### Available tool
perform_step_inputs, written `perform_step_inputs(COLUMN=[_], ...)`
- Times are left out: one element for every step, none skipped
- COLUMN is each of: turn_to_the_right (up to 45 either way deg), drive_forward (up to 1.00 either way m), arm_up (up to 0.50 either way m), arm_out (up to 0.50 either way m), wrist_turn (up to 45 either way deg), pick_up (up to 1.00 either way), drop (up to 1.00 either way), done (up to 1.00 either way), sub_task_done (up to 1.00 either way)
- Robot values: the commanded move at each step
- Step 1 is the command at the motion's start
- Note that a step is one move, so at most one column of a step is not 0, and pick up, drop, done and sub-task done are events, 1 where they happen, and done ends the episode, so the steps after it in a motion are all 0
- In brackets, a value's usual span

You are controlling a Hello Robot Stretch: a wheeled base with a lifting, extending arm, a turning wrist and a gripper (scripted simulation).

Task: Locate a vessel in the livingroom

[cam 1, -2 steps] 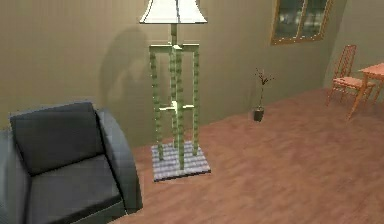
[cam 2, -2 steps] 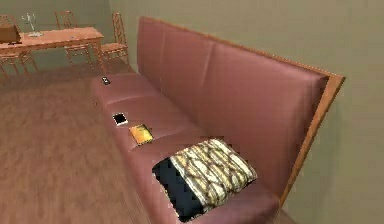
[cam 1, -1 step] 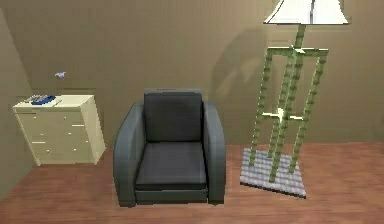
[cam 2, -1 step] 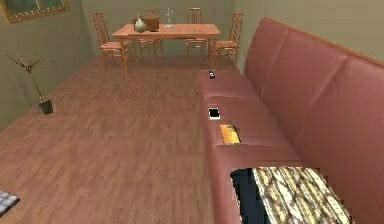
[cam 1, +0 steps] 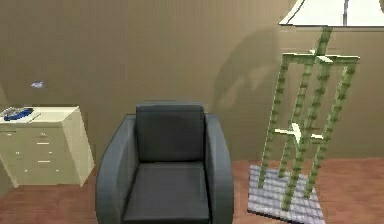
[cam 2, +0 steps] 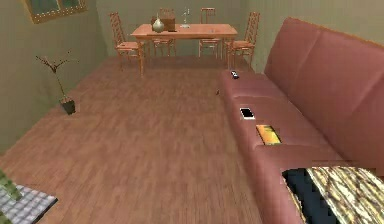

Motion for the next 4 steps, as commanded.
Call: perform_step_inputs(turn_to_the_right=[45.0,42.0,0.0,0.0], drive_forward=[0.00,0.00,1.00,1.00], arm_up=[0.00,0.00,0.00,0.00], arm_out=[0.00,0.00,0.00,0.00], wrist_turn=[0.0,0.0,0.0,0.0], pick_up=[0.00,0.00,0.00,0.00], drop=[0.00,0.00,0.00,0.00], done=[0.00,0.00,0.00,0.00], sub_task_done=[0.00,0.00,0.00,0.00])
